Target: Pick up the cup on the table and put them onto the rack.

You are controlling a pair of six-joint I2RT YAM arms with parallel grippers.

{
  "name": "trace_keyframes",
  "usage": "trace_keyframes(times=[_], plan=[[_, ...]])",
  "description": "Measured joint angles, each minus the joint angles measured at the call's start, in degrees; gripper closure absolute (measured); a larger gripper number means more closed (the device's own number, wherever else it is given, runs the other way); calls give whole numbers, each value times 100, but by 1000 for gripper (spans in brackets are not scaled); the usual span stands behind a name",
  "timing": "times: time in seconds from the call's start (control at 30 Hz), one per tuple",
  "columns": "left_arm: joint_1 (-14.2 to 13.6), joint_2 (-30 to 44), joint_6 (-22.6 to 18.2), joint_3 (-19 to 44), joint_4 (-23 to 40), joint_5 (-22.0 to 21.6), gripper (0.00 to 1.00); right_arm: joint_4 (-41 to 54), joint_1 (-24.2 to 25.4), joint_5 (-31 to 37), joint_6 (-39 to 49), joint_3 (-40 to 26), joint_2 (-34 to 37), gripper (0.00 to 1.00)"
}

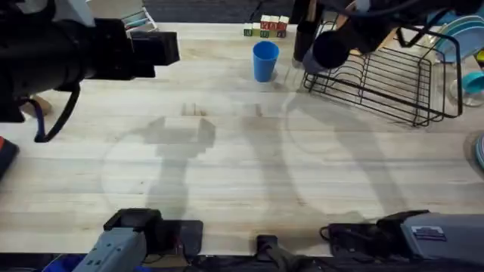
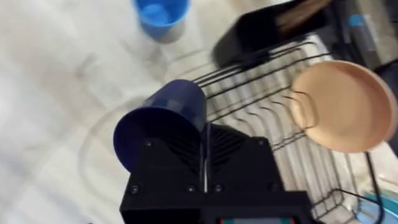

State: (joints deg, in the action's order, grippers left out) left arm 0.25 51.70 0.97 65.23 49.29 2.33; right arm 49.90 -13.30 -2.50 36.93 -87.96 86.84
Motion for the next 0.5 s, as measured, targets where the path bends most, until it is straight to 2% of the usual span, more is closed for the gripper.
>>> trace_keyframes(times=[0.27, 0.5], plan=[[0, -1, 0, 0, 0, 0, 7, -438, 514, 37, 22, -5, 66, 967], [0, 0, 0, 0, -1, -1, 8, -570, 643, 80, 41, -7, 687, 967]])
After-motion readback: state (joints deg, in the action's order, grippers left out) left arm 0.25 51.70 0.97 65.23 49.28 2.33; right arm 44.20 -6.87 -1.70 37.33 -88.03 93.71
